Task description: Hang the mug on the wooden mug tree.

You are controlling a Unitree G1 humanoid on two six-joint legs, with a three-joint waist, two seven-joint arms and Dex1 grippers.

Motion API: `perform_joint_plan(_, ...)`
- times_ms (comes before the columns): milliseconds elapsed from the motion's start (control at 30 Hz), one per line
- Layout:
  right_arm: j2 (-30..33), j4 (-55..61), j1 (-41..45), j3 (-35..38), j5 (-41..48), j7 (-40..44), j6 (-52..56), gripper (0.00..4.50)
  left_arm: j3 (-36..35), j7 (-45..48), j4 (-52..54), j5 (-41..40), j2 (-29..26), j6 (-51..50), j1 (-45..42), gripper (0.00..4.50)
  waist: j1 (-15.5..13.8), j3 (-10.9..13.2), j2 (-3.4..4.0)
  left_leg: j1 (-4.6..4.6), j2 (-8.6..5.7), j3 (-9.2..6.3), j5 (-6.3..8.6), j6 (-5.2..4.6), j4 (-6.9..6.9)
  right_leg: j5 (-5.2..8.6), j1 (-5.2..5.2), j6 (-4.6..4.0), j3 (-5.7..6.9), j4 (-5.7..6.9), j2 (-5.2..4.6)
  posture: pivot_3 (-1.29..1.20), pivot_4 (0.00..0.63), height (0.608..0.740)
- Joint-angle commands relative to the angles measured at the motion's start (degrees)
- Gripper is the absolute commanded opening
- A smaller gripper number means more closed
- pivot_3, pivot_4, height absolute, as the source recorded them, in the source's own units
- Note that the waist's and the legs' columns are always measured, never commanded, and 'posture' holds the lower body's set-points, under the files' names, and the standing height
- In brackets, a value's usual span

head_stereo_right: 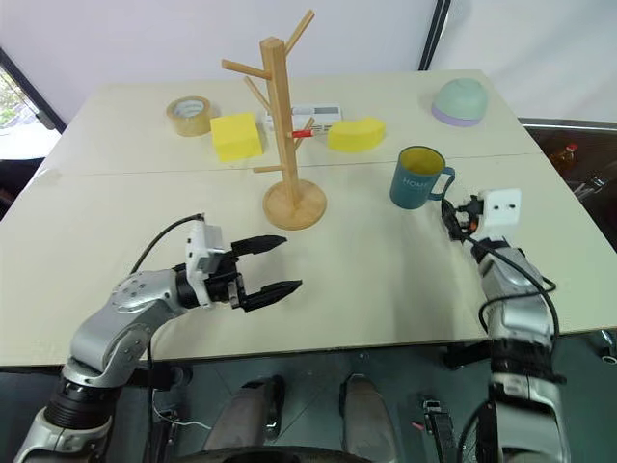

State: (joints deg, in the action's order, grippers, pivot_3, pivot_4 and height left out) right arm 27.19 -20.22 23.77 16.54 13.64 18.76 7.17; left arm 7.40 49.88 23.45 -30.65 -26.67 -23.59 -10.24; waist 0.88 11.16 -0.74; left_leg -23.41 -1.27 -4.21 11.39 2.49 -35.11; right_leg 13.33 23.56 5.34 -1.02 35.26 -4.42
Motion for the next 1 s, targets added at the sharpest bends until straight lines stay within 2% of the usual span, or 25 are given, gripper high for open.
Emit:
perform_joint_plan(33,-0.1,-2.8,2.4,-0.7,-1.5,-0.4,-2.0,2.96,0.8,-0.1,2.3,0.2,-0.1,0.1,-0.1,4.5,-0.1,0.0,0.0,0.0,-0.01,0.0,0.01,-0.02,0.02,0.0,0.0,0.0,0.0,0.0,-0.01,0.0,0.15,0.74)
perform_joint_plan(633,0.0,-24.6,14.8,-2.5,-5.5,-2.4,-10.5,2.96,-0.7,-1.0,2.4,0.1,-0.9,0.7,-0.3,4.5,0.2,0.0,0.01,0.02,-0.05,0.01,0.04,-0.09,0.0,0.01,-0.02,0.05,0.0,0.04,0.0,0.0,0.15,0.74)
perform_joint_plan(733,-0.1,-27.1,16.2,-2.3,-5.4,-1.8,-11.8,2.19,-1.0,-1.0,2.2,0.2,-0.9,1.0,-0.4,4.5,0.2,0.0,0.01,0.02,-0.05,0.01,0.04,-0.09,-0.01,0.01,-0.02,0.05,0.0,0.05,0.0,0.0,0.15,0.74)
perform_joint_plan(767,-0.2,-27.7,16.6,-2.2,-5.2,-1.5,-12.2,1.76,-1.1,-1.0,2.1,0.3,-0.9,1.1,-0.5,4.5,0.2,0.0,0.01,0.02,-0.05,0.01,0.04,-0.09,-0.01,0.01,-0.02,0.05,0.0,0.05,0.0,0.0,0.15,0.74)
perform_joint_plan(867,-0.4,-28.5,17.1,-2.1,-4.7,-0.6,-13.0,0.12,-1.7,-1.1,2.0,0.2,-1.0,1.4,-0.3,4.5,0.2,0.0,0.01,0.02,-0.05,0.01,0.04,-0.09,-0.01,0.01,-0.02,0.05,0.0,0.06,0.0,0.0,0.15,0.74)
perform_joint_plan(1000,-0.6,-27.3,16.7,-1.9,-4.3,0.5,-13.8,0.05,-2.7,-1.2,1.7,0.1,-1.3,1.7,0.3,4.5,0.3,0.0,0.01,0.03,-0.05,0.0,0.04,-0.09,-0.01,0.0,-0.02,0.06,0.0,0.06,0.02,0.0,0.15,0.74)
